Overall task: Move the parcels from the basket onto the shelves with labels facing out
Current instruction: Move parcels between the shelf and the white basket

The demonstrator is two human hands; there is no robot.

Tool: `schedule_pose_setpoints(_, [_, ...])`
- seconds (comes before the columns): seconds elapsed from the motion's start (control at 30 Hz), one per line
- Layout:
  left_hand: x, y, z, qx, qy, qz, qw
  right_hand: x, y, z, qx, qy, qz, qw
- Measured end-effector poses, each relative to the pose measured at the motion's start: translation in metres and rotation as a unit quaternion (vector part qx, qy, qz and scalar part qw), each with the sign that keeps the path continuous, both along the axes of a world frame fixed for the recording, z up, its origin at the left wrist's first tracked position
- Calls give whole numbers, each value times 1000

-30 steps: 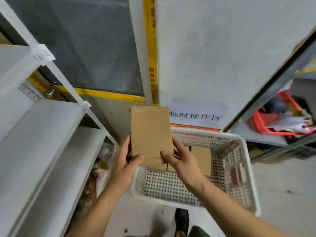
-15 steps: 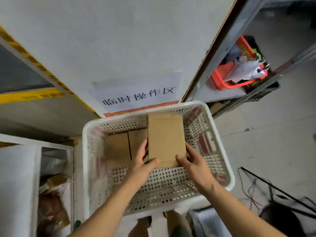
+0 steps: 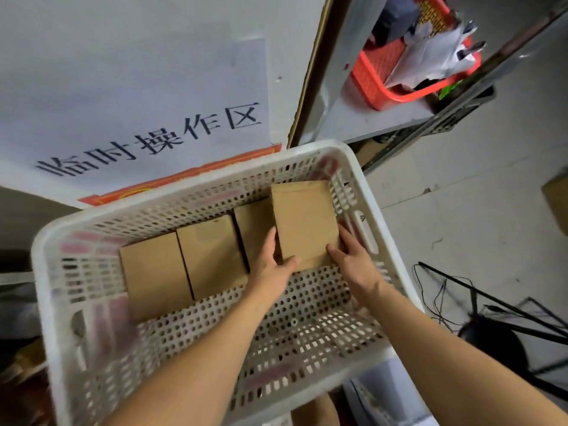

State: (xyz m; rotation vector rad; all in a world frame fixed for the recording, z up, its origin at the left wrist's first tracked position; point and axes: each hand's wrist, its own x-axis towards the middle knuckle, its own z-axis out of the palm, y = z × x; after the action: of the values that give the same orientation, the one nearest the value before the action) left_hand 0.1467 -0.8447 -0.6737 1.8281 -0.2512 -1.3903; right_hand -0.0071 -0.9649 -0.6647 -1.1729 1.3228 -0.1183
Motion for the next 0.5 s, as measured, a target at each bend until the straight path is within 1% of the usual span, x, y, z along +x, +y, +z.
schedule_pose_setpoints(0.1, [-12,-3,-7,8,-38,5,999,5,-8,-26,48,-13,-70,996])
schedule_pose_setpoints(0.2, [-20,-5,-12,16,-69,5,997,11,-4,-45,72,-23,-135,988])
schedule_pose_setpoints(0.33, [-27,-10,-23,25,-104,-9,994,15,9,-64,73,16,-227,971])
schedule_pose_setpoints(0.37, [-29,-12,-23,24,-111,-10,994,19,11,-64,82,17,-271,959])
schedule_pose_setpoints(0.43, [-34,-17,-20,12,-129,-15,991,30,14,-57,136,-24,-368,919])
schedule_pose_setpoints(0.5, [-37,-25,-17,3,-150,-42,988,39,14,-48,198,-72,-423,882])
